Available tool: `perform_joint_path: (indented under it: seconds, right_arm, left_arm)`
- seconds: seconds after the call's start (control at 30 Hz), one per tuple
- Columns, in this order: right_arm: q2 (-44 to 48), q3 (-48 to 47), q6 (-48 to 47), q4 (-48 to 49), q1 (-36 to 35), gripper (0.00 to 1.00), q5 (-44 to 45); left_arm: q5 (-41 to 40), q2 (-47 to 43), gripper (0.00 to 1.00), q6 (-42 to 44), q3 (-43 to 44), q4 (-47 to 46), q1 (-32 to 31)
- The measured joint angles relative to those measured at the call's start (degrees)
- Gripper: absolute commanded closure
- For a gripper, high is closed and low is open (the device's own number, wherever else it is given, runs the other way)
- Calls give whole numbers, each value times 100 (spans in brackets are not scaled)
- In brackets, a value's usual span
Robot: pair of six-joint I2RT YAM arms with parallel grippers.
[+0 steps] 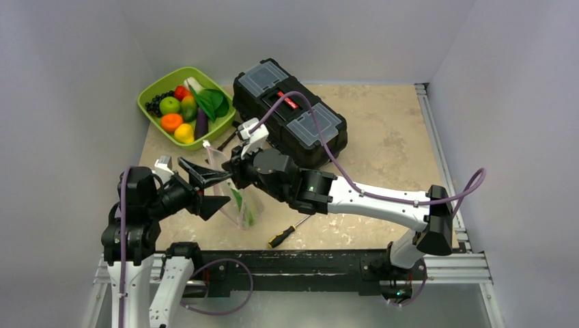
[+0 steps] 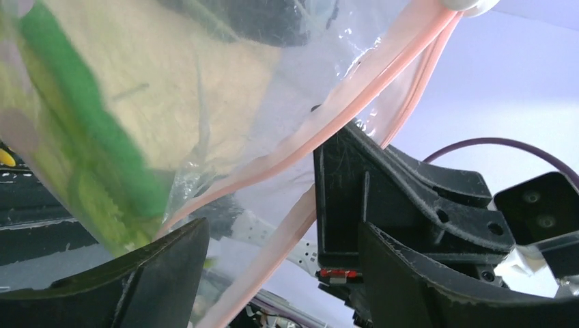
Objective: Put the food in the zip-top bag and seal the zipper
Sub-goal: Place the fake vegetable in the zipper food storage bag, then pick up the fake vegetable from the bin.
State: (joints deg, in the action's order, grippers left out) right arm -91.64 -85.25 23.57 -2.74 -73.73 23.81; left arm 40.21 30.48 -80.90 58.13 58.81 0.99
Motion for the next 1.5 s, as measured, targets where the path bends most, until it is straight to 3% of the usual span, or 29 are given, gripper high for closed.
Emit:
perform_joint_path:
  seconds: [0.3, 0.5, 0.6, 0.77, 0.9, 1.17, 1.37, 1.5]
  right_arm:
    - [138, 11, 448, -216, 535, 100, -1001]
    - [142, 13, 627, -396, 1060, 100, -1893]
    - [262, 153, 669, -387, 1366, 100, -2474]
    - [697, 433, 682, -481, 1655, 100, -2940]
    - [1025, 588, 680, -509, 1665, 100, -3064]
    - [1534, 1314, 706, -498, 1665, 100, -3093]
    - [1731, 1768, 833, -450, 1665, 100, -3204]
    - [1757, 1764, 800, -420, 1665, 100, -3230]
  left_arm:
    - [474, -55, 23, 326, 116, -262, 0]
    - [684, 7, 24, 1071, 949, -164, -2]
    - [431, 177, 23, 1794, 1755, 240, -2]
    - [-741, 474, 23, 3047, 2957, 1270, 0]
    - [-1611, 275, 23, 3617, 2627, 1797, 0]
    - [-2977, 153, 23, 3969, 1375, 2085, 0]
    - [-3556, 1086, 23, 4363, 1357, 1696, 2]
    - [-3257, 1915, 23, 4454, 1145, 734, 289]
